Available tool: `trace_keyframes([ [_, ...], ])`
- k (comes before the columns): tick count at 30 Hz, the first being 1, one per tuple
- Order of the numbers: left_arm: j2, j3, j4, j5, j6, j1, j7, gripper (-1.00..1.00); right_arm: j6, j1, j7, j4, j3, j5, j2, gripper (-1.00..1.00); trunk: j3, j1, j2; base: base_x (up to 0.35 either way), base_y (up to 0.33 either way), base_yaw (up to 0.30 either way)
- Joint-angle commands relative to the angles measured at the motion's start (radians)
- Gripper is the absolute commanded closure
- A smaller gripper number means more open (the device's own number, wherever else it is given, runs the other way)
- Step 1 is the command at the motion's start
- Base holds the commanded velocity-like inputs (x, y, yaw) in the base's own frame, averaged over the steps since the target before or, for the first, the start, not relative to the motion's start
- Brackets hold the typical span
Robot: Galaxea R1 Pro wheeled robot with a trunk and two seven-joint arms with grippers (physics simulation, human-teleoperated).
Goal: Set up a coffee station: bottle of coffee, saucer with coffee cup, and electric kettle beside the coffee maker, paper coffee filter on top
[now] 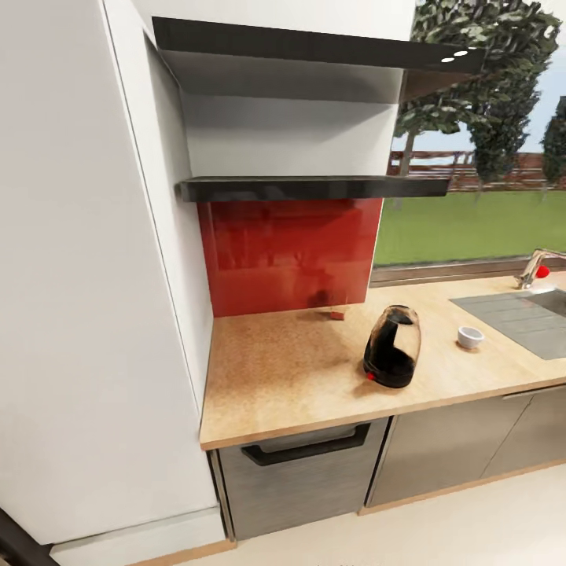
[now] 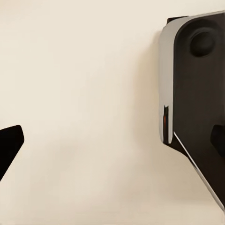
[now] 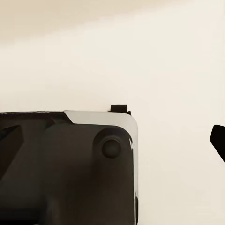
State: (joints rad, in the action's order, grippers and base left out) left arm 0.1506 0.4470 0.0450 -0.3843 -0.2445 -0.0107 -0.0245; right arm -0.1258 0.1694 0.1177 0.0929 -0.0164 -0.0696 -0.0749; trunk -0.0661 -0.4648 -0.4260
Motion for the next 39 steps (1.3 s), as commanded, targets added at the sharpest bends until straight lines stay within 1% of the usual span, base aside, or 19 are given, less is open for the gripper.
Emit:
trace_keyframes([
  [1,0.0,0.009,0.003,-0.005,-0.005,0.001,-0.002,-1.0,-0.003,0.001,0.005,-0.001,-0.002,-0.007,0.0,-1.0,-0.002,-0.001,-0.002,0.0,0.0,-0.006],
  [5,0.0,0.009,0.003,-0.005,-0.004,0.013,-0.002,-1.0,-0.003,0.001,0.004,-0.001,-0.002,-0.007,0.0,-1.0,-0.002,-0.001,-0.002,0.0,0.0,-0.002],
  [12,-0.002,0.009,0.003,-0.005,-0.005,0.017,-0.002,-1.0,-0.003,0.001,0.003,-0.001,0.001,-0.012,0.001,-1.0,-0.001,-0.001,-0.002,0.0,0.0,0.0],
  [19,-0.007,0.009,0.003,-0.004,-0.007,0.017,-0.002,-1.0,-0.003,0.001,0.003,0.0,0.002,-0.013,0.001,-1.0,0.007,-0.001,-0.002,0.0,0.0,-0.047],
  [23,-0.008,0.009,0.003,-0.003,-0.006,0.017,-0.002,-1.0,-0.005,0.002,0.003,0.026,0.002,-0.012,0.002,-1.0,0.007,-0.001,-0.002,0.0,0.0,-0.004],
  [24,-0.008,0.009,0.003,-0.002,-0.007,0.017,-0.002,-1.0,-0.005,0.002,0.003,0.056,0.002,-0.012,0.002,-1.0,0.007,-0.001,-0.002,0.0,0.0,-0.001],
  [26,-0.011,0.011,0.002,0.001,-0.01,0.017,-0.001,-1.0,-0.005,0.002,0.002,0.168,0.002,-0.012,0.003,-1.0,0.007,-0.001,-0.002,0.0,0.0,0.0],
  [28,-0.012,0.012,0.001,0.003,-0.012,0.017,0.0,-1.0,-0.005,0.002,-0.006,0.324,0.002,-0.013,0.004,-1.0,0.007,-0.001,-0.002,0.0,0.0,0.0],
  [29,-0.012,0.013,0.0,0.003,-0.012,0.017,0.001,-1.0,-0.005,0.002,-0.019,0.403,0.003,-0.014,0.007,-1.0,0.007,-0.001,-0.002,0.0,0.0,0.0],
  [30,-0.013,0.013,0.0,0.003,-0.013,0.017,0.004,-1.0,-0.005,0.002,-0.038,0.478,0.003,-0.014,0.016,-1.0,0.007,-0.001,-0.002,0.0,0.0,0.0],
  [32,-0.013,0.014,0.0,0.004,-0.013,0.017,0.007,-1.0,-0.005,0.002,-0.105,0.607,0.003,-0.014,0.052,-1.0,0.007,-0.001,-0.002,0.0,0.0,0.0],
  [34,-0.013,0.013,0.0,0.004,-0.013,0.017,0.008,-1.0,-0.004,0.002,-0.197,0.705,0.002,-0.013,0.097,-1.0,0.007,-0.001,-0.002,0.0,0.0,0.0],
  [35,-0.013,0.013,0.0,0.004,-0.013,0.017,0.009,-1.0,-0.003,0.003,-0.26,0.763,0.001,-0.012,0.125,-1.0,0.007,-0.001,-0.002,0.0,0.0,0.0],
  [36,-0.013,0.013,-0.001,0.004,-0.014,0.017,0.009,-1.0,-0.003,0.003,-0.291,0.799,0.001,-0.012,0.141,-1.0,0.007,-0.001,-0.002,0.0,0.0,0.0],
  [37,-0.013,0.013,-0.001,0.004,-0.014,0.017,0.009,-1.0,-0.003,0.004,-0.302,0.817,0.001,-0.012,0.149,-1.0,0.007,-0.001,-0.002,0.0,0.0,0.0],
  [39,-0.013,0.013,-0.001,0.005,-0.014,0.017,0.009,-1.0,-0.002,0.005,-0.33,0.883,0.0,-0.012,0.178,-1.0,0.007,-0.001,-0.002,0.0,0.0,0.0],
])
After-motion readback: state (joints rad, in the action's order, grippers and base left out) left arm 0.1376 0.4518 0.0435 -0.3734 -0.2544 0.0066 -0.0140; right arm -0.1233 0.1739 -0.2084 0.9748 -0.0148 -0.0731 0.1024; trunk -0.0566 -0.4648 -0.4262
